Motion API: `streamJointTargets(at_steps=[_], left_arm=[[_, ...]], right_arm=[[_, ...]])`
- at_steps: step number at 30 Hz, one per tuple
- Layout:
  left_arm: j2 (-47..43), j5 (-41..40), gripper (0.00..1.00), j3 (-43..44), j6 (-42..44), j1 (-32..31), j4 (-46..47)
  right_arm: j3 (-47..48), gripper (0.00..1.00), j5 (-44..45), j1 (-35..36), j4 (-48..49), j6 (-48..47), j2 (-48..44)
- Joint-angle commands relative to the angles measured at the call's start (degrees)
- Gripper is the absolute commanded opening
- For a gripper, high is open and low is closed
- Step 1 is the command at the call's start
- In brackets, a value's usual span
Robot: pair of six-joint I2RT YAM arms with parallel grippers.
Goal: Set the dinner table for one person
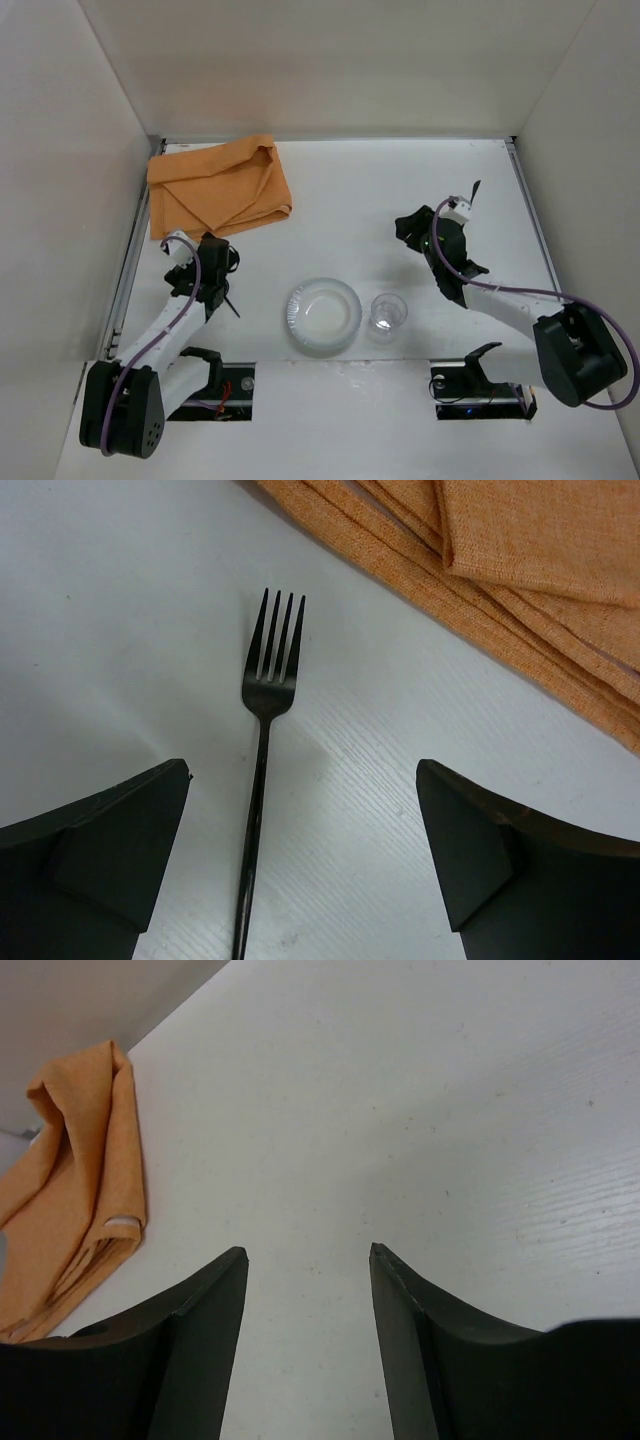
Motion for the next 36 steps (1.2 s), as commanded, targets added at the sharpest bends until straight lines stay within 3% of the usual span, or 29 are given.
streamJointTargets(at_steps=[1,8,12,15,20,22,23,25,27,29,32,36], left_arm=[[0.96,-1.02,1.00,2.81,0.78,-0.58,1.70],[6.49,-1.90,1.00,7.03,1.22,-2.59,9.24],[11.33,-2.34,1.00,11.24,3.76,-2.42,13.21],[13.53,-2.87,1.00,12.48,4.82,-2.07,18.82],[19.32,-1.03,0.99,16.08,4.56,1.70,27.26],[21.61,0.73,0.69,18.89,4.38,2.67,28.85],[23.19,0.91,0.46,20.81,4.04,2.94,29.03],[26.96,-0.05,0.30,24.68,3.42,3.29,28.95],[32.58,0.55,0.36,29.86,2.11,3.73,28.69],[37.51,1.78,0.50,34.96,0.87,3.64,27.28],[45.50,4.68,0.68,43.39,-0.62,3.55,25.44],[55.18,7.76,0.76,54.48,-4.93,3.38,21.65]], right_arm=[[0.80,0.57,-0.60,0.06,2.91,0.15,0.54],[1.33,0.46,-1.04,0.06,2.73,-0.20,0.63],[1.50,0.23,-1.74,0.06,2.03,-0.38,0.37],[2.47,0.13,-1.66,0.23,0.54,-0.90,0.54],[3.44,0.11,-1.83,0.76,-0.34,-1.34,2.12],[3.53,0.15,-1.30,1.28,-0.17,-1.70,2.12],[3.44,0.19,-1.30,1.29,0.00,-1.61,2.30],[3.53,0.31,-1.56,1.29,0.18,-1.43,2.65],[3.79,0.47,-1.74,1.72,0.27,-1.70,2.74],[3.88,0.55,-1.74,1.99,0.27,-2.22,2.74],[4.14,0.58,-2.18,2.43,0.27,-2.40,2.83],[4.67,0.58,-2.27,2.87,0.18,-3.37,3.26]])
